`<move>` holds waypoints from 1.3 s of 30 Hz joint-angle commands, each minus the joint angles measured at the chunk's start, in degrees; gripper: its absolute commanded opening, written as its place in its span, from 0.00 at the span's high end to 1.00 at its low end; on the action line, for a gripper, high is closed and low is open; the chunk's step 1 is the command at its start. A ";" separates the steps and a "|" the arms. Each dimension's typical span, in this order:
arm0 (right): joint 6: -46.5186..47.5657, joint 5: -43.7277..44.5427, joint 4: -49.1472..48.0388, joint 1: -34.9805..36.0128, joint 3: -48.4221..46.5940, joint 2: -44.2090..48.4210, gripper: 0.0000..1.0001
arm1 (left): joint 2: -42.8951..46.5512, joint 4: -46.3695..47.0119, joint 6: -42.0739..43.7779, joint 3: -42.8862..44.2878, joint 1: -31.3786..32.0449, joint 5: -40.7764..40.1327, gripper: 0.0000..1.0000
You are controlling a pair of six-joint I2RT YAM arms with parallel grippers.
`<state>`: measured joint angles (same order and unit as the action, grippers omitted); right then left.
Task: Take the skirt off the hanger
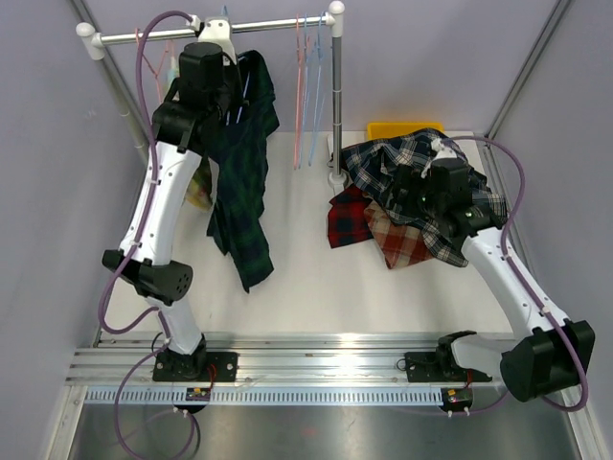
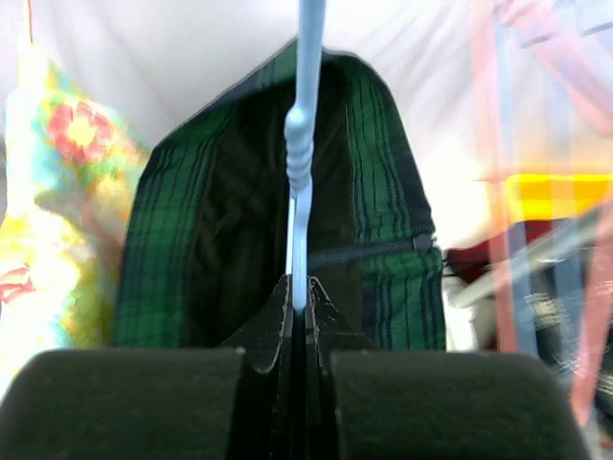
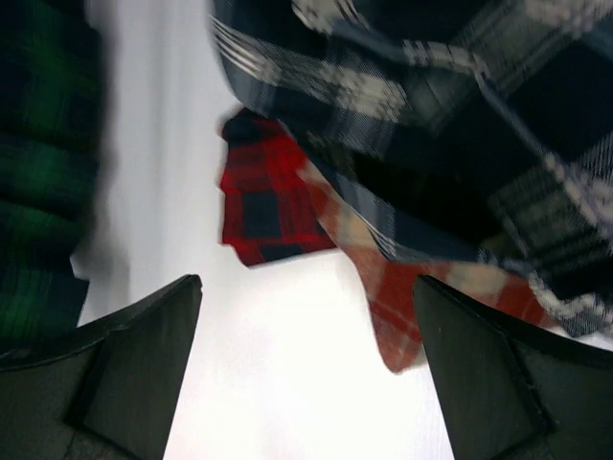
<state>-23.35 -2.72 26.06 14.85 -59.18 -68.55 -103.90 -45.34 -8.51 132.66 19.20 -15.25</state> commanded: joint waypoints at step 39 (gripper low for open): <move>-3.89 26.27 -5.50 56.50 -38.57 -24.62 1.00 | 12.14 9.04 -4.06 1.28 11.47 -7.07 1.00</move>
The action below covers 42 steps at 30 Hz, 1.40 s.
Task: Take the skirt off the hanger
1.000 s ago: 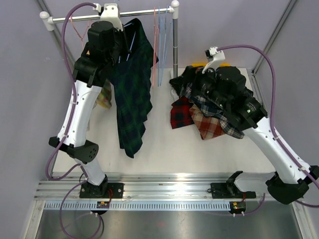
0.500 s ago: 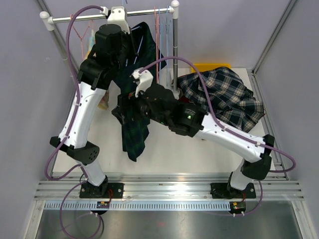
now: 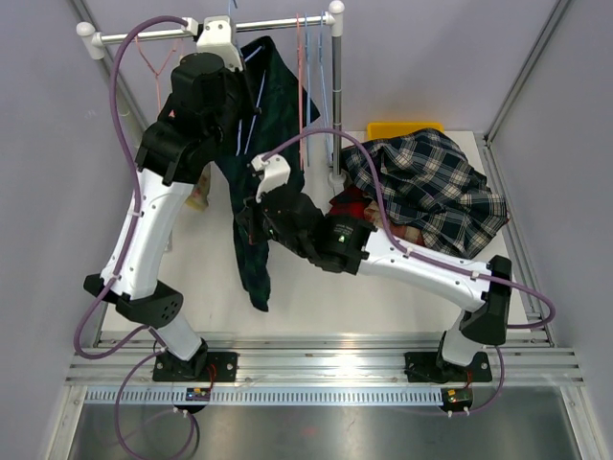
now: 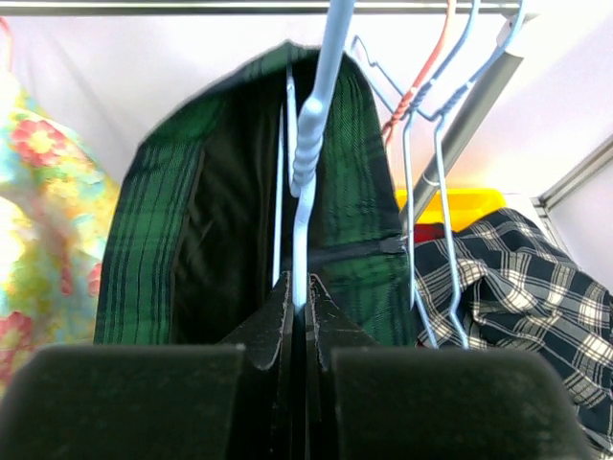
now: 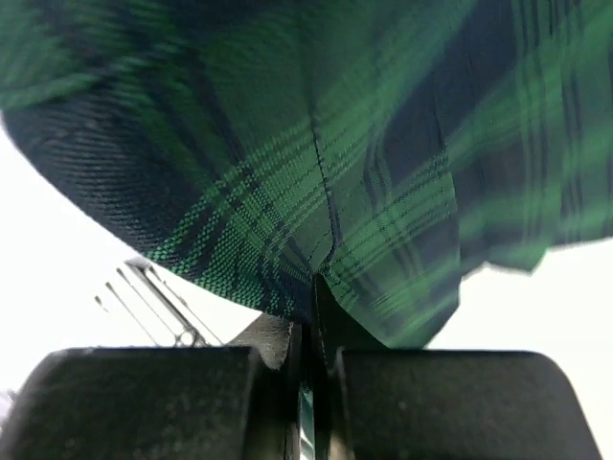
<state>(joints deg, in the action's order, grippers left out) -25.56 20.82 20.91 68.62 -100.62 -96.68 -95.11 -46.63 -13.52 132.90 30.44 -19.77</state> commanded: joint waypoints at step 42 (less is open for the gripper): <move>-1.28 35.33 16.97 -4.53 23.24 38.06 1.00 | 29.10 -8.57 -6.26 -32.35 19.31 -29.01 1.00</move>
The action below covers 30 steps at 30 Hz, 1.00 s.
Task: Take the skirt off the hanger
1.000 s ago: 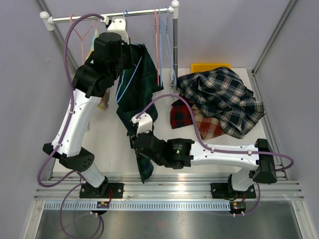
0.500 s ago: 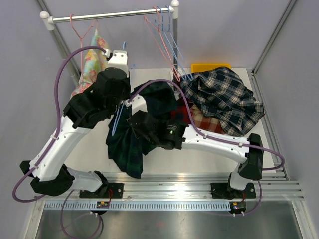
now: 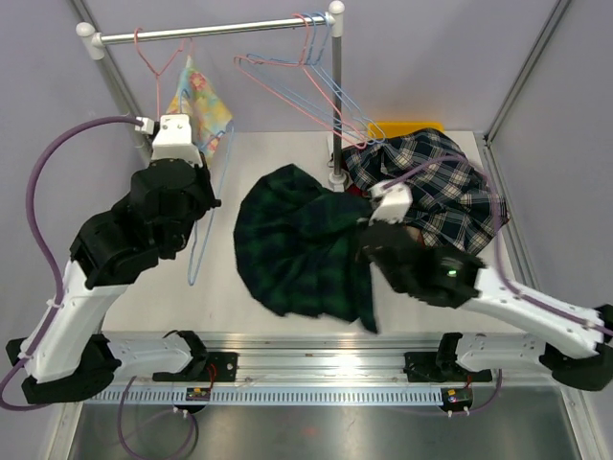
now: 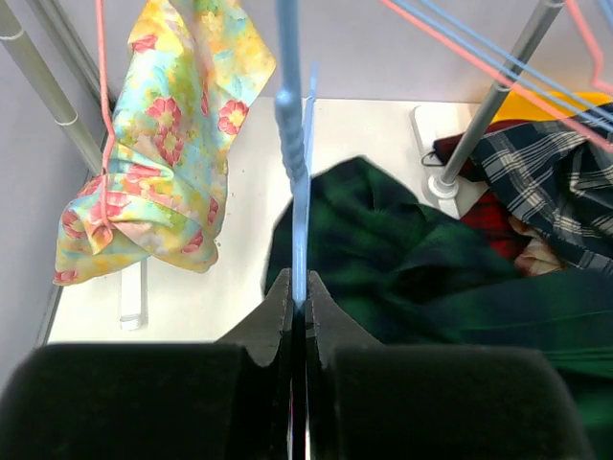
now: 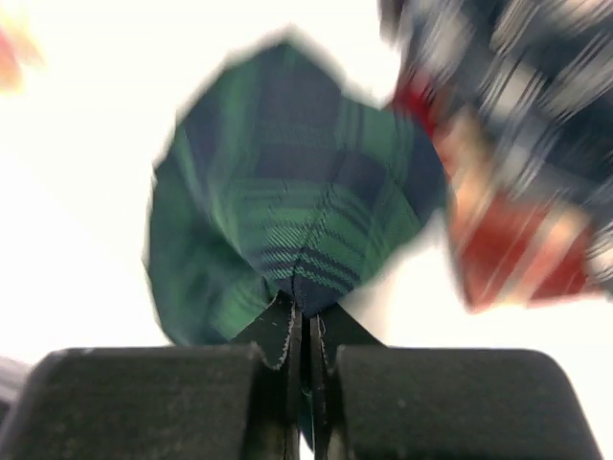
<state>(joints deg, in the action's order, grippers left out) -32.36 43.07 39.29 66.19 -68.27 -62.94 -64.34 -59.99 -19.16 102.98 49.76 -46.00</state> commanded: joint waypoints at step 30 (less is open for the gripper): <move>11.37 -40.77 4.21 -62.77 -59.94 -45.88 0.03 | -29.09 22.18 13.88 27.19 -19.69 16.99 1.00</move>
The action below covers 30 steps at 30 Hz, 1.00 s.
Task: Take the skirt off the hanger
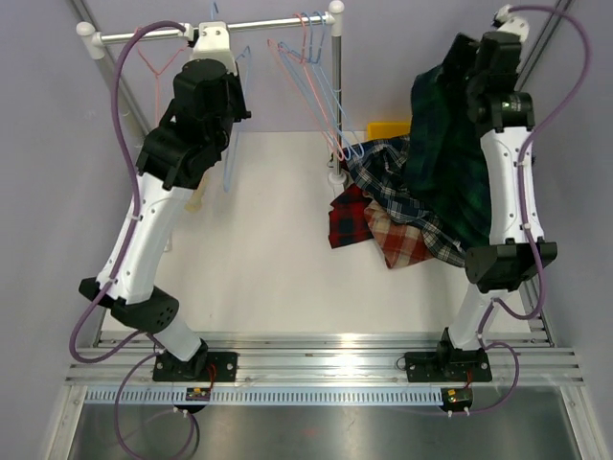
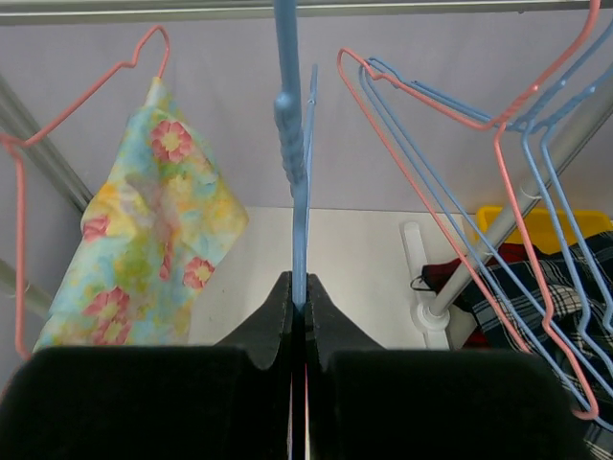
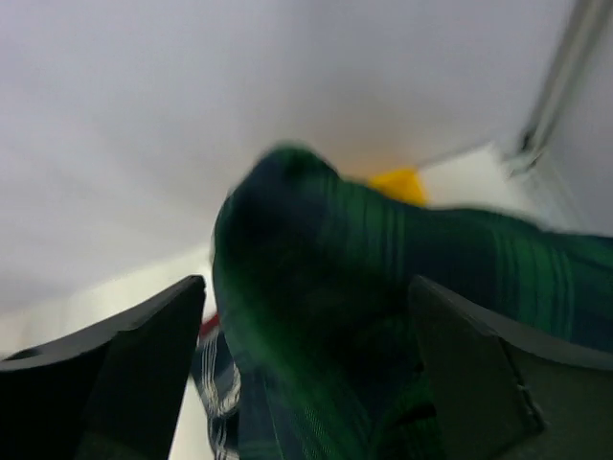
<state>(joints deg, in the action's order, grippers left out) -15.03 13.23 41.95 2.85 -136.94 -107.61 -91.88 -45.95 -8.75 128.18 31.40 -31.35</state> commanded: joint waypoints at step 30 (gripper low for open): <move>-11.87 -18.51 -25.17 10.24 78.32 29.55 0.05 | -1.66 24.25 0.49 -13.57 -4.59 7.89 0.63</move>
<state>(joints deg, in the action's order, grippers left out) -26.24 -3.38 14.28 12.34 -59.90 -81.56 -100.79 -24.60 -8.36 114.26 26.89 -23.29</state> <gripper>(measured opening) 0.950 0.312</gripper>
